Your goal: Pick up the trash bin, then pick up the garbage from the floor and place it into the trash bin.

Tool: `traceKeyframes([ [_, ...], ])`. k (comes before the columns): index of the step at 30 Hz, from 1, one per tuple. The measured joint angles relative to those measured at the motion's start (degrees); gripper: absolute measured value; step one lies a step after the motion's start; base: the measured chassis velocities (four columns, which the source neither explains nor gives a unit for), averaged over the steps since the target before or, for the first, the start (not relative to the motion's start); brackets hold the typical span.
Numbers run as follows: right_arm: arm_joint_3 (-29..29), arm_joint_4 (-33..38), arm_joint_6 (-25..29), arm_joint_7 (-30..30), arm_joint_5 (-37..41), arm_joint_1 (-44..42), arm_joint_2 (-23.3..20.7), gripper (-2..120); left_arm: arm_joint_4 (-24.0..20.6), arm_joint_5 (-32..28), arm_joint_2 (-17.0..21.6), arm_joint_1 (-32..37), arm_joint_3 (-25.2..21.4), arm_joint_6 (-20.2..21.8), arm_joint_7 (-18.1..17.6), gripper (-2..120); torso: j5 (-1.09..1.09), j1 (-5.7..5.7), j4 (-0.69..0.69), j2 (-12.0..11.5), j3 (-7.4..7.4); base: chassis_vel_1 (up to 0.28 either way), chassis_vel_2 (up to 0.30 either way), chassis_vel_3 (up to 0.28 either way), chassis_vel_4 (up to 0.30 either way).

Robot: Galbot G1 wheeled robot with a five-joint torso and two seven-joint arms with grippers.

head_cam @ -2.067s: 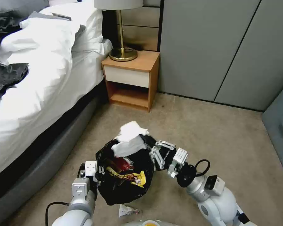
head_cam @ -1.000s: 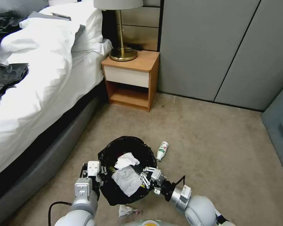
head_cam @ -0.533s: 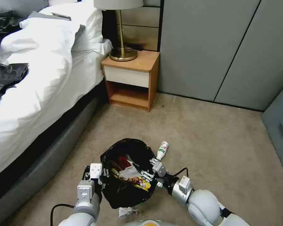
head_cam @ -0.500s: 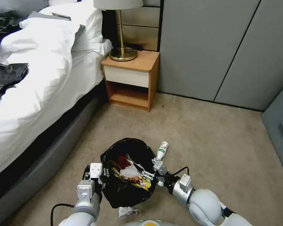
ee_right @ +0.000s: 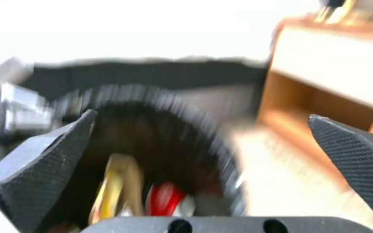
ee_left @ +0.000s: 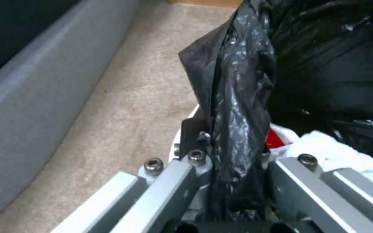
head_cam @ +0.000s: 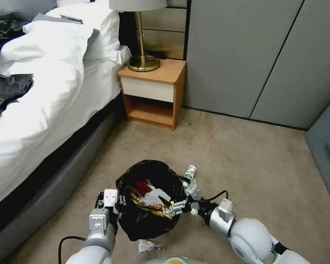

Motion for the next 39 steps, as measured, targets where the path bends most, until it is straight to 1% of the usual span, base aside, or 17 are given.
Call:
traceKeyframes([
  [1, 0.0, 0.0, 0.0, 0.0, 0.0, 0.0, 0.0, 113, 0.0, 0.0, 0.0, 0.0, 0.0, 0.0, 0.0, 1, 0.0, 0.0, 0.0, 0.0, 0.0, 0.0, 0.0, 0.0, 0.0],
  [3, 3.7, 3.8, 1.6, 2.6, -2.7, -2.5, 3.1, 114, 0.5, -0.4, 0.2, -0.5, -0.4, 0.1, 0.1, 1, -0.01, 0.0, -0.02, 0.0, 0.0, 0.0, 0.0, 0.0, 0.0],
  [4, 3.7, 3.8, 1.6, 2.6, -2.7, -2.5, 3.1, 114, 0.5, -0.4, 0.2, -0.5, -0.4, 0.1, 0.1, 1, -0.01, 0.0, -0.02, 0.0, 0.0, 0.0, 0.0, 0.0, 0.0],
  [6, 7.7, 6.2, 3.6, 5.2, -5.9, -4.8, 6.7, 114, 0.5, -1.0, 0.3, -1.0, -1.0, 0.3, 0.0, 1, 0.0, 0.0, 0.0, 0.0, 0.0, 0.0, 0.0, 0.0, 0.0],
  [7, 7.7, 6.2, 3.6, 5.2, -5.9, -4.8, 6.7, 114, 0.5, -1.0, 0.3, -1.0, -1.0, 0.3, 0.0, 1, 0.0, 0.0, 0.0, 0.0, 0.0, 0.0, 0.0, 0.0, 0.0],
  [10, 12.4, 7.7, 5.7, 7.9, -8.5, -8.2, 10.3, 113, 0.1, -1.9, 0.5, -1.6, -2.0, 0.7, -0.2, 1, -0.01, 0.0, -0.01, 0.0, 0.0, 0.0, 0.0, 0.0, 0.0],
  [11, 12.4, 7.7, 5.7, 7.9, -8.5, -8.2, 10.3, 113, 0.1, -1.9, 0.5, -1.6, -2.0, 0.7, -0.2, 1, -0.01, 0.0, -0.01, 0.0, 0.0, 0.0, 0.0, 0.0, 0.0],
  [12, 15.5, 7.9, 7.3, 8.4, -9.3, -11.0, 12.1, 110, -0.4, -2.1, 0.6, -1.7, -2.6, 0.8, -0.2, 1, 0.0, 0.0, -0.01, 0.0, 0.0, 0.0, 0.0, 0.0, 0.0],
  [15, 17.6, 7.6, 8.5, 8.5, -9.3, -13.1, 13.0, 107, -0.8, -2.3, 0.7, -1.7, -2.8, 0.9, -0.2, 1, 0.0, 0.0, -0.01, 0.0, 0.0, 0.0, 0.0, 0.0, 0.0],
  [16, 19.1, 6.7, 9.4, 8.6, -9.3, -14.5, 13.6, 103, -1.1, -2.4, 0.7, -1.7, -2.9, 0.9, -0.2, 1, 0.0, 0.0, -0.02, 0.0, 0.0, 0.0, 0.0, 0.0, 0.0],
  [18, 19.7, 6.2, 9.9, 8.6, -9.3, -15.0, 13.9, 102, -1.1, -2.5, 0.7, -1.7, -3.0, 0.9, -0.3, 1, 0.0, 0.0, -0.01, 0.0, 0.0, 0.0, 0.0, 0.0, 0.0],
  [20, 21.2, 3.4, 11.4, 9.1, -9.2, -16.4, 14.7, 100, -1.1, -2.5, 0.7, -1.6, -3.2, 0.9, -0.3, 1, 0.0, 0.0, -0.01, 0.0, 0.0, 0.0, 0.0, 0.0, 0.0],
  [24, 21.3, 0.8, 12.7, 9.8, -8.7, -16.7, 15.5, 100, -1.1, -2.5, 0.6, -1.6, -3.3, 0.8, -0.3, 1, 0.0, 0.0, -0.01, 0.0, 0.0, 0.0, 0.0, 0.0, 0.0],
  [27, 20.2, -3.1, 15.4, 10.1, -7.9, -16.0, 16.6, 100, -1.1, -2.5, 0.5, -1.5, -3.2, 0.8, -0.4, 1, 0.01, 0.0, 0.0, 0.0, 0.0, 0.0, 0.0, 0.0, 0.0],
  [30, 19.3, -4.0, 16.2, 10.3, -7.5, -15.7, 16.9, 100, -1.1, -2.3, 0.4, -1.4, -3.1, 0.8, -0.4, 1, 0.0, 0.0, 0.0, 0.0, 0.0, 0.0, 0.0, 0.0, 0.0],
  [38, 17.3, -6.3, 16.2, 10.7, -8.0, -13.3, 16.7, 100, -1.3, -2.1, 0.3, -1.2, -3.0, 0.8, -0.4, 1, 0.0, 0.0, 0.0, 0.0, 0.0, 0.0, 0.0, 0.0, 0.0],
  [39, 17.0, -6.7, 15.9, 10.8, -8.0, -12.7, 16.6, 100, -1.4, -2.1, 0.3, -1.2, -2.9, 0.8, -0.4, 1, 0.0, 0.0, -0.02, 0.0, 0.0, 0.0, 0.0, 0.0, 0.0],
])
